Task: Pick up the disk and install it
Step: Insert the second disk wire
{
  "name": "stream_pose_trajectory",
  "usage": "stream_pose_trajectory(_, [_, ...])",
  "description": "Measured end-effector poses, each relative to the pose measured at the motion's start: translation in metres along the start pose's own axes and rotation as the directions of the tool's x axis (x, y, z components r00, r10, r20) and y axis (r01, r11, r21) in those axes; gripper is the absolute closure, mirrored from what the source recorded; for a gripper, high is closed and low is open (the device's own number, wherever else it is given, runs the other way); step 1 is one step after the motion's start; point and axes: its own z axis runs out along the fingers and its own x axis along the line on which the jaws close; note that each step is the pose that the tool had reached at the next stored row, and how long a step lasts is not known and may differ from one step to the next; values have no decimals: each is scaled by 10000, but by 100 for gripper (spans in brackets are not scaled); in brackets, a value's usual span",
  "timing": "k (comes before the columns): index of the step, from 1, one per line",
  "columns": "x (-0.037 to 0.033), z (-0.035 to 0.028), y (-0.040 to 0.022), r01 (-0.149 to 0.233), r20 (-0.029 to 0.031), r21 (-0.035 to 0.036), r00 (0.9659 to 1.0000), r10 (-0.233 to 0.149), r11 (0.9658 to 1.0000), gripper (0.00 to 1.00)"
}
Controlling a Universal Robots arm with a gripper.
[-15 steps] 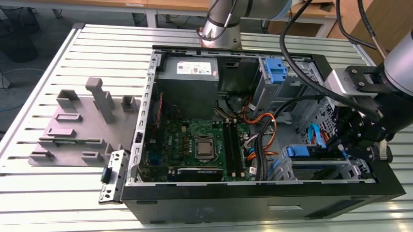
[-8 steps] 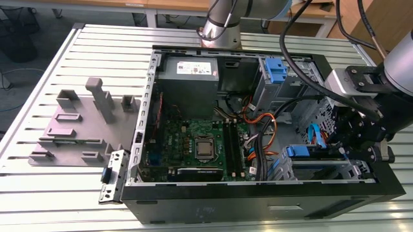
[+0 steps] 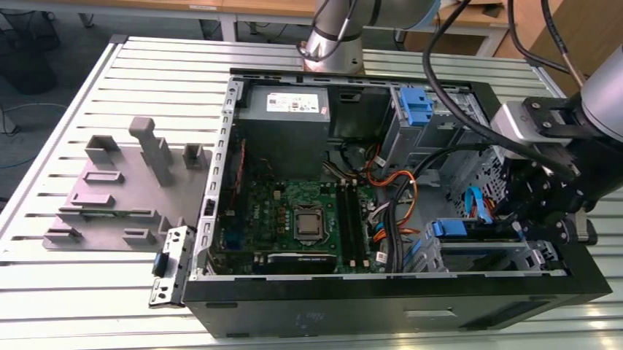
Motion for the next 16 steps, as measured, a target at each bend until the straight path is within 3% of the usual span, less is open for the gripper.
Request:
stream_pose_trajectory(10, [-14,-179,-7,0,0,0,10000,0,10000,70])
stream_pose_trajectory(16, [-15,-187,-8,0,2,-1,10000,0,10000,70])
